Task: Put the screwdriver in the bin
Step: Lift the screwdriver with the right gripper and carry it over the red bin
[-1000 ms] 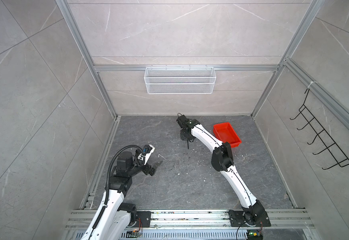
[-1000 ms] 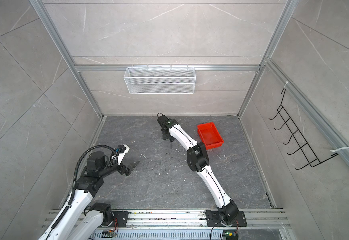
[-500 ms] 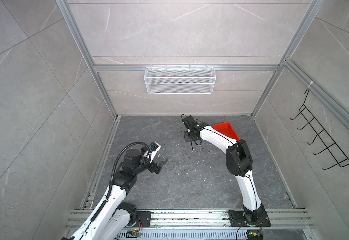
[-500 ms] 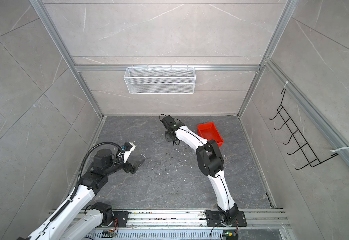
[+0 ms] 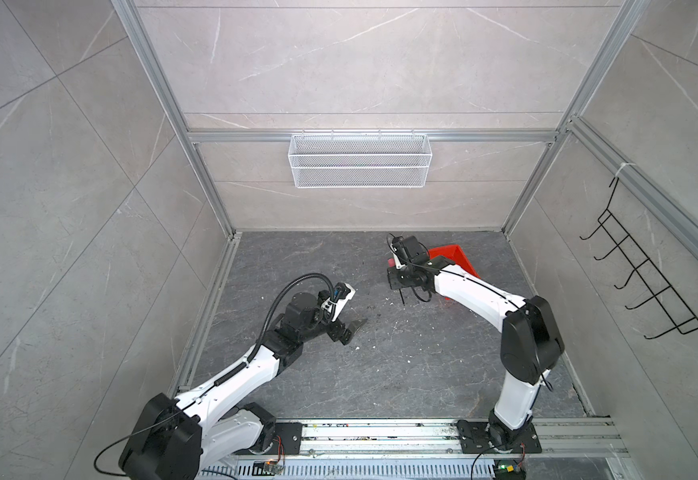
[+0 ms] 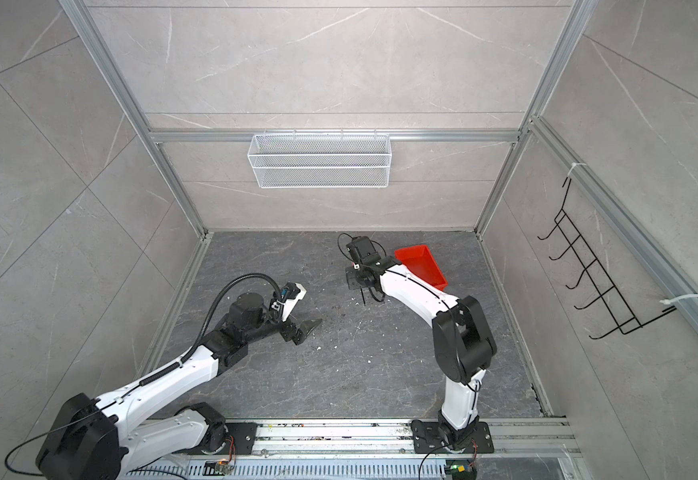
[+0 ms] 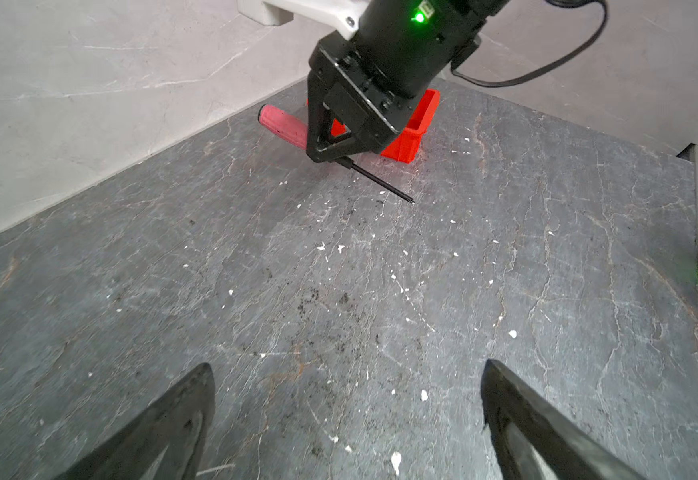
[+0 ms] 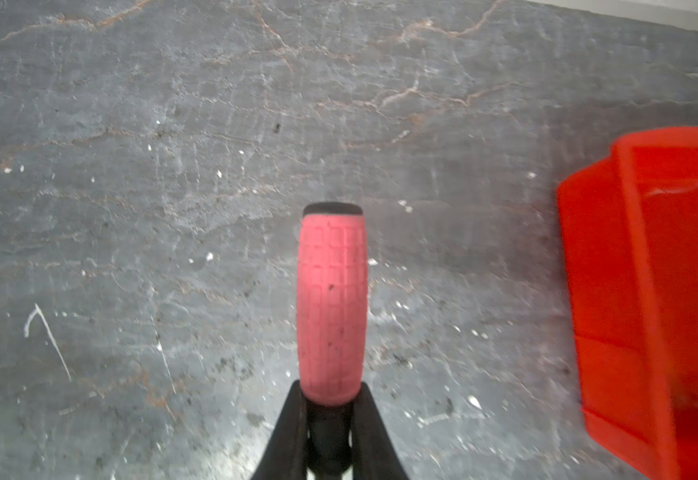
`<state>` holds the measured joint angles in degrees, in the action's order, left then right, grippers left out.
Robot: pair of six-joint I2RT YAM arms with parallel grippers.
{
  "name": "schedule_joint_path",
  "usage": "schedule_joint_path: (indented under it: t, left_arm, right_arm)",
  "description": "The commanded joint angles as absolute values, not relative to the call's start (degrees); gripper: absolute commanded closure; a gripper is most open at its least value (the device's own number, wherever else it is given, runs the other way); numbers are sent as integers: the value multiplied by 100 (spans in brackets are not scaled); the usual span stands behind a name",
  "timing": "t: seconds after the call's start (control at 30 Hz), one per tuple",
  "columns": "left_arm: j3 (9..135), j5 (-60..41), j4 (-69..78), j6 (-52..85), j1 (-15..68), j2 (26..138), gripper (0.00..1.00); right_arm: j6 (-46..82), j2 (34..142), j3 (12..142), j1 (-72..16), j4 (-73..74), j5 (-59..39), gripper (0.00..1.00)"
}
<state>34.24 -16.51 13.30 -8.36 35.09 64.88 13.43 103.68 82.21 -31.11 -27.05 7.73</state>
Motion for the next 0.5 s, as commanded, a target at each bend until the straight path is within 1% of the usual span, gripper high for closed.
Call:
schedule_joint_path:
  t: [0.0, 0.2, 0.47]
  left_arm:
    - [3759, -1520, 2099, -721, 3695, 6698, 0]
    - [3876, -1415, 2313, -862, 3924, 6988, 0]
    - [3980, -1535, 2578, -1211, 4056, 7384, 0]
  right_arm:
    - [1083, 9947, 7863, -3021, -2427, 726, 100]
    - [911, 9447, 7265, -2717, -2304, 236, 100]
    - [806, 9014, 6930, -2276, -2333, 108, 100]
